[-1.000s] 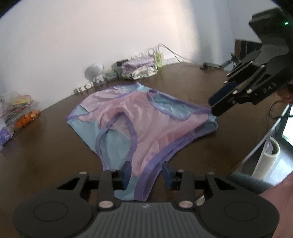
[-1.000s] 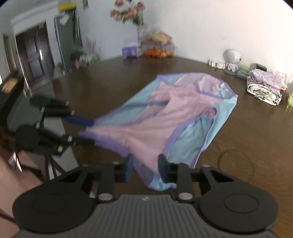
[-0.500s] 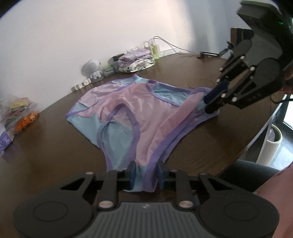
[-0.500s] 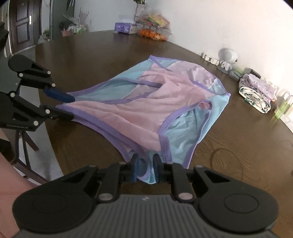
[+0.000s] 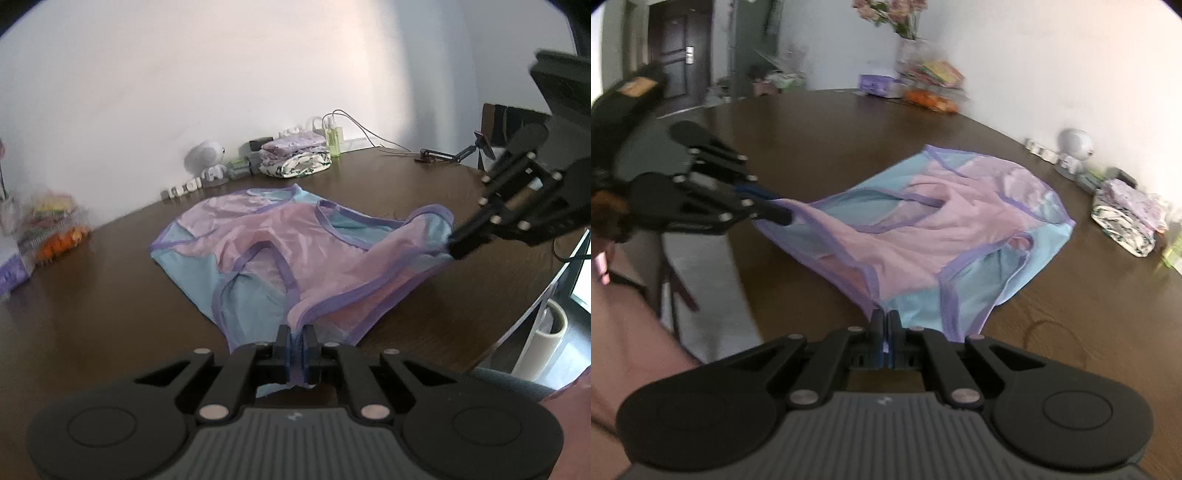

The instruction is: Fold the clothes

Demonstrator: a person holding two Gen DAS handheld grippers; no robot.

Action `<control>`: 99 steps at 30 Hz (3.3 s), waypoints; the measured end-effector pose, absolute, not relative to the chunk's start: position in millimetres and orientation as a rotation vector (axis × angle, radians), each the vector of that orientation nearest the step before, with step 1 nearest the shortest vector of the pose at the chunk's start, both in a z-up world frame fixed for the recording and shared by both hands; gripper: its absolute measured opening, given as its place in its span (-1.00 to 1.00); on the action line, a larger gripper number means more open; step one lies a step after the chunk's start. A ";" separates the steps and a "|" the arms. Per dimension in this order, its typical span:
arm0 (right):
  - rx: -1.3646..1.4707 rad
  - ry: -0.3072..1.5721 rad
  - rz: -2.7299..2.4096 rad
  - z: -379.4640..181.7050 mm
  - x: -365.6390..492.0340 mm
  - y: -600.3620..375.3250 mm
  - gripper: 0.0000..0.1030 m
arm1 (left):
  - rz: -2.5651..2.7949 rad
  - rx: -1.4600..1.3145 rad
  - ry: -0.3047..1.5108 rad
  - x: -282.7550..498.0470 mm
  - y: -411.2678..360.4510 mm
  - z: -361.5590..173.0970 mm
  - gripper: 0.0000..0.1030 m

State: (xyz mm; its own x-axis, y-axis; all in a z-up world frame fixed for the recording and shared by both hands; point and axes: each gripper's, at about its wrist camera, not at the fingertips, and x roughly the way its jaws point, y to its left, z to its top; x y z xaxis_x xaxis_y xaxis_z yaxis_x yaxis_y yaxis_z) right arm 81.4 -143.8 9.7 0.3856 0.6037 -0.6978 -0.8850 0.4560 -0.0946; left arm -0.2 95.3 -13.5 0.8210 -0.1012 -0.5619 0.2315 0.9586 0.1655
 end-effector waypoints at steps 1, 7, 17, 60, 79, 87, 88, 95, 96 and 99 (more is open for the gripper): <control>-0.505 0.657 1.023 7.1 79.9 -146.4 -0.97 | -0.181 0.220 0.580 -2.0 97.2 -14.1 -0.90; -0.514 0.695 1.078 -5.1 81.2 -150.5 -0.96 | -0.191 0.218 0.571 -12.1 101.8 -18.0 -0.86; -0.510 0.727 1.097 -13.6 84.4 -145.7 -0.91 | -0.243 0.270 0.615 -18.6 94.9 -25.7 -0.78; 0.011 0.785 0.848 -13.9 170.0 -165.1 -0.23 | -0.009 0.421 0.679 107.3 137.2 -3.7 -0.20; -0.334 0.839 0.700 -8.1 260.9 -93.2 -0.48 | -0.222 0.472 0.718 146.6 96.8 -24.4 -0.50; -0.549 0.706 0.693 0.2 238.4 -88.5 -0.92 | -0.232 0.441 0.707 142.9 101.2 -26.4 -0.67; -0.568 0.704 0.713 1.5 234.3 -88.6 -0.92 | -0.233 0.441 0.706 142.9 101.4 -26.5 -0.67; -0.441 0.728 0.823 40.4 234.6 -103.9 -0.04 | -0.213 0.397 0.642 126.0 120.5 -6.1 -0.57; -0.385 0.729 0.841 54.2 239.7 -107.9 -0.04 | -0.204 0.403 0.637 122.6 124.3 -3.1 -0.58; -0.311 0.751 0.894 93.7 264.7 -96.6 -0.01 | -0.192 0.460 0.646 117.2 131.5 -1.5 -0.70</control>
